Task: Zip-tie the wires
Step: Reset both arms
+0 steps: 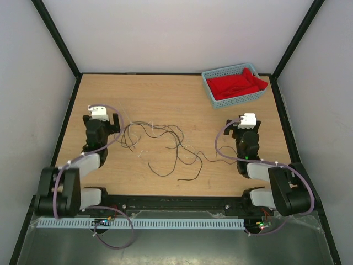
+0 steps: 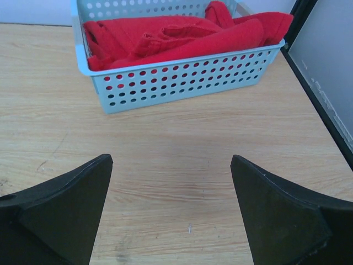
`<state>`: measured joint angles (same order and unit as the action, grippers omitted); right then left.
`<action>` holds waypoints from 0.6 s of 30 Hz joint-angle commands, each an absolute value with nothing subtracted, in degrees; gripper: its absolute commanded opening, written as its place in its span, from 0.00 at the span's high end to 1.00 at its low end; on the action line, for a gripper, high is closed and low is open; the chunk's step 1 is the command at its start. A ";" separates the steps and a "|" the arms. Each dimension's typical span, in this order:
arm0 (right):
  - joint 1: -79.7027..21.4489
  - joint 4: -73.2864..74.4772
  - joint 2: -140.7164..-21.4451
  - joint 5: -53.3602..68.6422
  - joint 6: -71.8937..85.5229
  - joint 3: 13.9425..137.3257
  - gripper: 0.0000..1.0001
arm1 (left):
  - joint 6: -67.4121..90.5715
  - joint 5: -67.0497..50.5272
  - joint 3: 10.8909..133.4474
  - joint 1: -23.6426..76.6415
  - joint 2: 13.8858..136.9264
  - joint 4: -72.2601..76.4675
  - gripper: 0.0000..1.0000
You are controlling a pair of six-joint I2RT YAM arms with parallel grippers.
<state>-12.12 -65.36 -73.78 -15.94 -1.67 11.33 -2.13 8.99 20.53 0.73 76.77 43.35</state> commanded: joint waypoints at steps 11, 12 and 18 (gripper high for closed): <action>-12.39 -83.04 -85.57 -16.50 -1.22 5.78 0.01 | 4.90 10.96 5.74 1.38 45.89 38.80 0.01; -12.39 -84.74 -86.47 -16.81 -1.23 5.48 0.01 | 5.30 10.46 4.44 1.67 43.25 38.40 0.01; -12.39 -78.71 -86.17 -17.56 -0.74 8.43 0.01 | 8.27 23.13 1.64 6.12 27.20 27.82 0.01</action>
